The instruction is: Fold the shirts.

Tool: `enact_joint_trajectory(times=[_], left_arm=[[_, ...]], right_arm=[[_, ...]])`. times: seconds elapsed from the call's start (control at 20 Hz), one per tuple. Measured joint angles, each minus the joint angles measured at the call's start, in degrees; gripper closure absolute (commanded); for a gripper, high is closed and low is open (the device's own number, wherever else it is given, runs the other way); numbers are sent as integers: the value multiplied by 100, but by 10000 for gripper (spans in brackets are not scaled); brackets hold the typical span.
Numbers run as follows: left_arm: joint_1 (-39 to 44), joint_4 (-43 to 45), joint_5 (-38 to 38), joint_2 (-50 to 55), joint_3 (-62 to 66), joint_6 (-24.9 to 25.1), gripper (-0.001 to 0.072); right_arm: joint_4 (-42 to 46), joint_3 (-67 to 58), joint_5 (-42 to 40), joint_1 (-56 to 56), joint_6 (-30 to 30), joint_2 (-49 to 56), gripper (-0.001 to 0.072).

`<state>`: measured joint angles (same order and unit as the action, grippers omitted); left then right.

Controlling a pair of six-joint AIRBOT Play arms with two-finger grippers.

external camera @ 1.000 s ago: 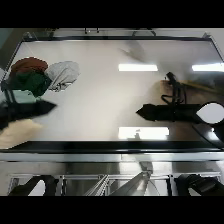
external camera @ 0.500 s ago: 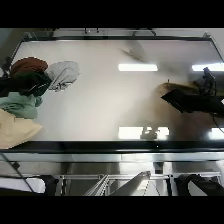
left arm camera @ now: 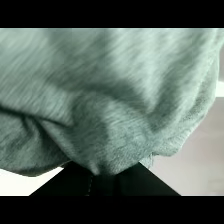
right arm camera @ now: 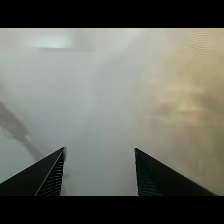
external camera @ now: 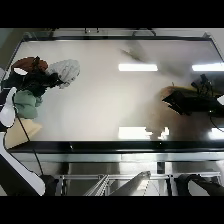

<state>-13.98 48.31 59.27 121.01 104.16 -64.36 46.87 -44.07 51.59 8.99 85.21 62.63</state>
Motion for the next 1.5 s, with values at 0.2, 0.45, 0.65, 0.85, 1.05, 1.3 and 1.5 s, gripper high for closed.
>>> enact_joint_trajectory(times=[0.2,0.45,0.65,0.85,1.05,1.3,1.5], left_arm=[[46,-205,1104,149,940,-15,705],[162,-1534,2275,-210,898,-9,686],[608,-2575,3246,-710,343,168,688],[1445,-3279,3926,-1504,-505,446,689],[2177,-3484,4054,-2277,-1587,507,667],[2371,-3550,3773,-2970,-2736,411,-13],[1965,-3014,3650,-3217,-3309,210,-11]], right_arm=[[-44,0,87,4,-70,35,233],[-66,0,131,4,-144,44,679],[-66,0,490,4,-273,-13,689],[-57,0,1051,7,-455,-216,689],[260,0,1486,9,-557,-579,689],[673,2,1950,9,-599,-953,116],[761,170,1987,-111,-599,-977,116]])
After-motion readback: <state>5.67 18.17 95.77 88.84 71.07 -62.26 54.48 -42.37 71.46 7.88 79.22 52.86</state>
